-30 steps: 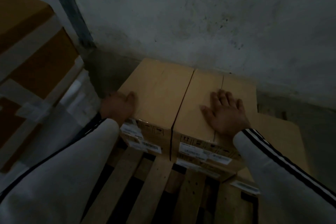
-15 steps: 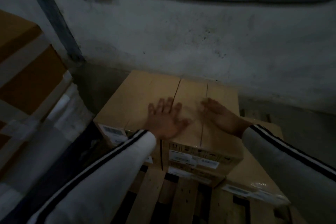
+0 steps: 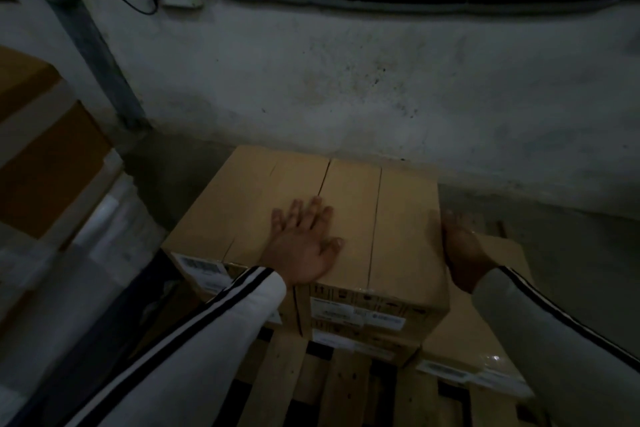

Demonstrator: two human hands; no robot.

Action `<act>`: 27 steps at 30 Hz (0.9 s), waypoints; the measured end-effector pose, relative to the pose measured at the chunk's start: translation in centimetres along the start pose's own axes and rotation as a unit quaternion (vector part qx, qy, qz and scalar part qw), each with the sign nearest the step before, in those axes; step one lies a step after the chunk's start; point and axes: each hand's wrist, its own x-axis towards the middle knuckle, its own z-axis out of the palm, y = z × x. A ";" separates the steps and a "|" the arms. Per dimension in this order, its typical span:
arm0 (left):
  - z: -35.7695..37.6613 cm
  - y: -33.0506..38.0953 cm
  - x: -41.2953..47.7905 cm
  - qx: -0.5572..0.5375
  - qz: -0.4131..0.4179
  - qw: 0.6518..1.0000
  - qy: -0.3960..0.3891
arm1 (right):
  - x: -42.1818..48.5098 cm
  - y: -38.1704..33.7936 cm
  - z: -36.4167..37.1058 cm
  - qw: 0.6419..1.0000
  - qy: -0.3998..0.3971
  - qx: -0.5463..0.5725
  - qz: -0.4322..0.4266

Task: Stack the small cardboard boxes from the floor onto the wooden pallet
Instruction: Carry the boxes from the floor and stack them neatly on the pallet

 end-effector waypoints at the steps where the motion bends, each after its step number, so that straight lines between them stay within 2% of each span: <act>1: 0.0 0.1 0.0 -0.001 -0.001 1.000 -0.002 | 3.8 2.3 -1.2 0.999 0.039 -0.015 -0.012; 2: 0.0 0.1 0.1 -0.004 -0.002 1.000 -0.001 | 4.9 2.9 -1.6 0.999 0.045 -0.014 -0.013; 3: -0.1 0.1 0.1 -0.005 -0.001 1.000 0.000 | 4.8 2.8 -1.6 1.000 0.017 -0.001 -0.006; 4: -0.1 0.1 0.0 -0.004 -0.001 1.000 -0.002 | 2.6 1.6 -0.8 1.000 -0.007 0.011 -0.001; 6: 0.0 0.2 -0.1 -0.004 -0.004 1.000 -0.003 | -3.1 -1.8 1.3 0.998 -0.055 -0.041 -0.009; 12: 0.4 0.2 0.1 0.005 -0.002 1.000 0.003 | -5.9 -1.5 1.4 0.984 -0.025 -0.165 -0.061; 16: 0.5 0.0 0.3 0.009 0.002 1.000 0.009 | -7.5 -0.1 1.0 0.986 -0.031 -0.146 -0.069; 20: 0.3 0.1 0.0 -0.001 0.002 1.000 0.013 | -9.6 1.3 0.6 0.996 -0.044 -0.078 -0.028; 23: 0.0 0.7 -0.4 -0.013 0.002 1.000 0.010 | -10.9 2.1 0.4 0.991 -0.023 -0.123 -0.039; 25: -0.1 1.3 -0.9 -0.026 -0.003 1.000 0.007 | -12.4 2.2 0.3 0.975 -0.015 -0.206 -0.087; 26: -0.2 1.6 -1.2 -0.028 -0.009 1.000 0.004 | -13.2 2.0 0.2 0.950 -0.001 -0.287 -0.126; 27: -0.3 1.9 -1.8 -0.027 -0.015 1.000 -0.002 | -14.3 1.8 0.0 0.907 0.013 -0.385 -0.170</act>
